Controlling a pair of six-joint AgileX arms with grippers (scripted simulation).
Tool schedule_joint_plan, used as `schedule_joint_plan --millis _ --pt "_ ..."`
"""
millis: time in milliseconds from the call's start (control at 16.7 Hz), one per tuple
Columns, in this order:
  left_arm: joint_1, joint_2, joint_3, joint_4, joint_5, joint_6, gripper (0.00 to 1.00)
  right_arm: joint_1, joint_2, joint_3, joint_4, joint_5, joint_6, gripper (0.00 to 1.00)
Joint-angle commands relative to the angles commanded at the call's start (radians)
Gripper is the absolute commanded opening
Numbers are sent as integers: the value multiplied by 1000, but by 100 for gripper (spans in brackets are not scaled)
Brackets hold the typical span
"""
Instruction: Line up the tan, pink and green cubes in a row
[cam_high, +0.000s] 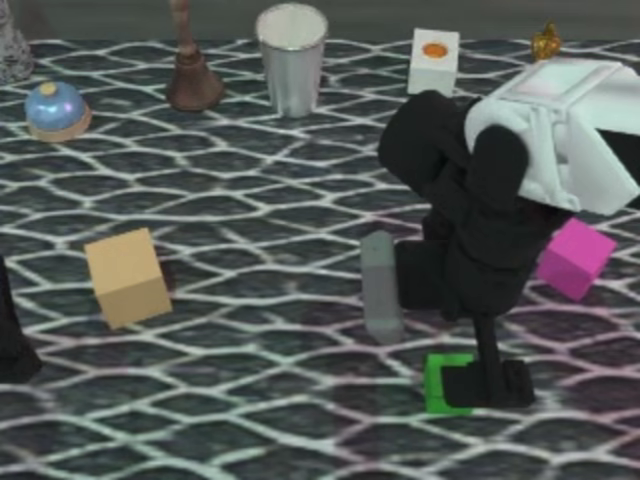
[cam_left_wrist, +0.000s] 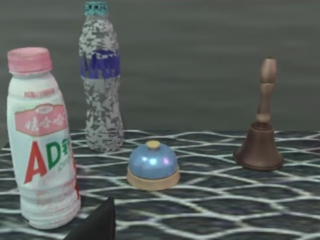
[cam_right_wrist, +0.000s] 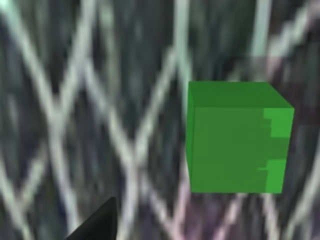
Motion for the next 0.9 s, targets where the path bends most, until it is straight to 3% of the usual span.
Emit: schedule_joint_plan --millis 360,900 --pt "0 0 0 0 0 0 100 -41 25 26 -3 2 18 100" --pt "0 0 0 0 0 0 100 -461 219 253 -60 21 193 100"
